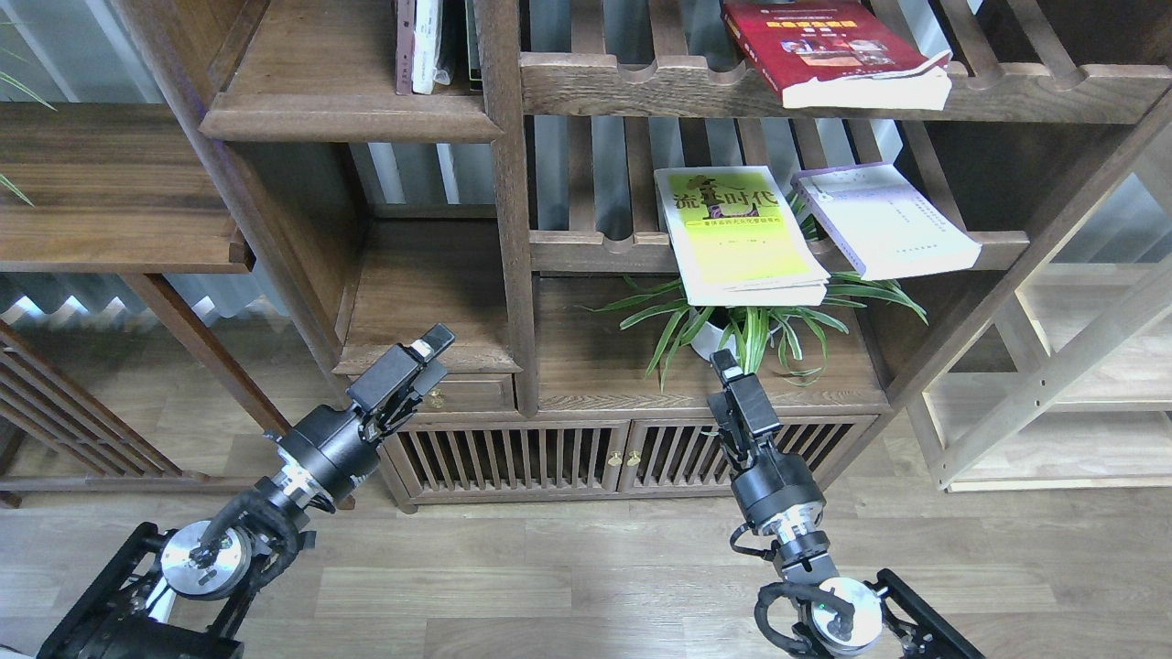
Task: Organize books on shelf
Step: 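Raise the right gripper toward the yellow book on the middle shelf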
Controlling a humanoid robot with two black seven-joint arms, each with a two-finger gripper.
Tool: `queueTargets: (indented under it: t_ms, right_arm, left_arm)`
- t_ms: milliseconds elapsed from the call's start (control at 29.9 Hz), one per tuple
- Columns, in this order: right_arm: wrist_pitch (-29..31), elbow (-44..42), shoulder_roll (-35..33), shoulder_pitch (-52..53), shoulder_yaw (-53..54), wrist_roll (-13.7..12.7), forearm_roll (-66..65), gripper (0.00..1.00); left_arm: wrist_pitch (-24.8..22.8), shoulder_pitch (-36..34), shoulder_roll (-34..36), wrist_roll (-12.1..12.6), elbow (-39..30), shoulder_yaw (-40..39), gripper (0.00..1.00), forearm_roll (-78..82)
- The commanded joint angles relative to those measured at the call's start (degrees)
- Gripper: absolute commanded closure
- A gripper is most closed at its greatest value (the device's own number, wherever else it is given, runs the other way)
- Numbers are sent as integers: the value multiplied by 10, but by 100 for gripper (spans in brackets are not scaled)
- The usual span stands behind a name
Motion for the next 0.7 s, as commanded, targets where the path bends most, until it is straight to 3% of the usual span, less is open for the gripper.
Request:
queueTargets:
  t_ms: [0,668]
  right_arm:
    - [11,0,0,-1,-6,-1,0,0]
    - [23,-3,0,-1,-13,3,-2,0]
  left_arm:
    - [0,1,0,0,-1,-2,1,0]
    - [0,-3,0,2,6,-2,1,2]
